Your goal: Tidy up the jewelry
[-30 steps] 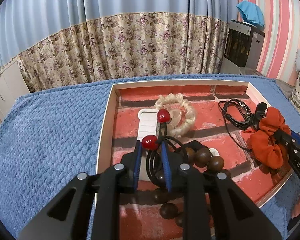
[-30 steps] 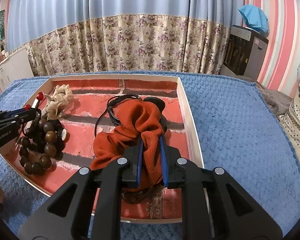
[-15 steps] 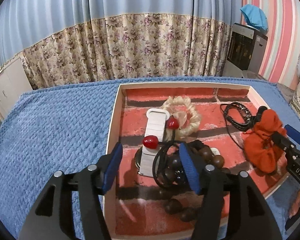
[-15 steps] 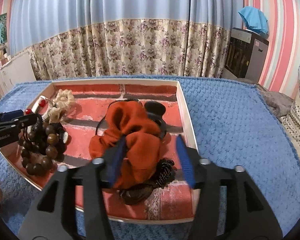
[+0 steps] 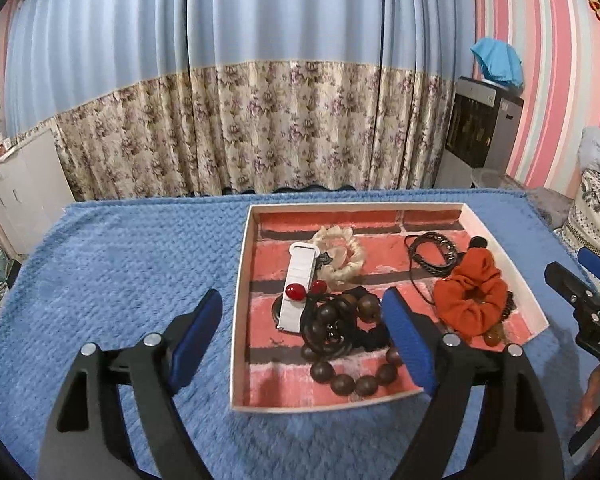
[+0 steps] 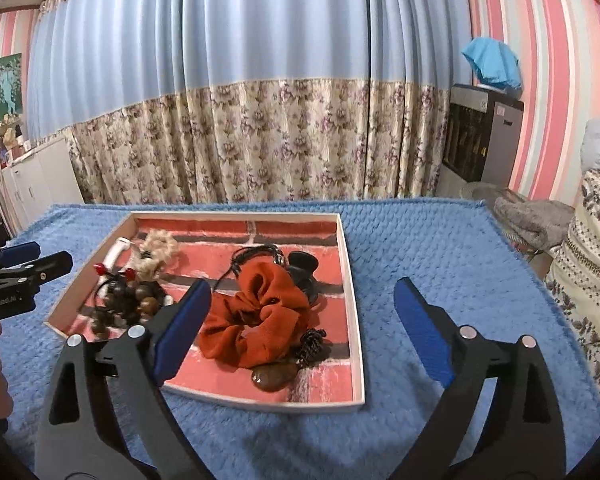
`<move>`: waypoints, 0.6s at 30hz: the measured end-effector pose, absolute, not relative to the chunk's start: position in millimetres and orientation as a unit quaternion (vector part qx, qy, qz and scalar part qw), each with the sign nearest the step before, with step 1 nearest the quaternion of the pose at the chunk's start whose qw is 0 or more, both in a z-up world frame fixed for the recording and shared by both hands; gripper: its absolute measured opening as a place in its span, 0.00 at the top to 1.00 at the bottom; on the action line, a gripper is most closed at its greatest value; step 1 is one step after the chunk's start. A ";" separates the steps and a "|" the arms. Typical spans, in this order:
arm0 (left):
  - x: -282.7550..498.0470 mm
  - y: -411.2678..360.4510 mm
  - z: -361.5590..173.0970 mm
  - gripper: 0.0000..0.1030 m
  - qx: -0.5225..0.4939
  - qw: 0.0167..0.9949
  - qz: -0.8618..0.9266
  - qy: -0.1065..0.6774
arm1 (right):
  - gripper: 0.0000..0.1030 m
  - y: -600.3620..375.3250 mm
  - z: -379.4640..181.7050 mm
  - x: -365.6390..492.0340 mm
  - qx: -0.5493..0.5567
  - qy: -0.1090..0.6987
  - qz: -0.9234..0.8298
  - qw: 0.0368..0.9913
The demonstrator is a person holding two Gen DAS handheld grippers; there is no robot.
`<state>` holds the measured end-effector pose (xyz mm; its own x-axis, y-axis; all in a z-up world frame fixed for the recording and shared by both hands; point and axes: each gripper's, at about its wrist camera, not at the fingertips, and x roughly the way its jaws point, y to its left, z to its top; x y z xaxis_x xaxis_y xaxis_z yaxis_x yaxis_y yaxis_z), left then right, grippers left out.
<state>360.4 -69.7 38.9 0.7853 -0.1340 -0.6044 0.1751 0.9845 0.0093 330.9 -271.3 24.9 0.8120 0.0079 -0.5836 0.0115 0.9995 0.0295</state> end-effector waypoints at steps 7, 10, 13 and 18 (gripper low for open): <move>307.8 -58.9 60.4 0.10 0.030 0.956 -0.073 0.282 | 0.10 -265.0 50.6 280.6 0.012 0.284 0.007 0.959; 281.5 -59.4 65.9 0.10 0.036 0.960 -0.076 0.266 | 0.10 -260.0 58.0 254.2 0.009 0.277 0.012 0.961; 255.0 -56.8 69.5 0.09 0.040 0.963 -0.076 0.257 | 0.10 -254.9 62.1 230.3 0.010 0.271 0.016 0.962; 215.3 -50.1 64.1 0.05 0.036 0.964 -0.074 0.252 | 0.09 -246.7 63.5 186.4 -0.002 0.259 0.016 0.966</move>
<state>215.3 -50.1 64.1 0.8619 -0.1244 -0.4915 0.1605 0.9865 0.0318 186.4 -246.7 63.5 0.8657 0.0300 -0.4996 -0.0317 0.9995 0.0052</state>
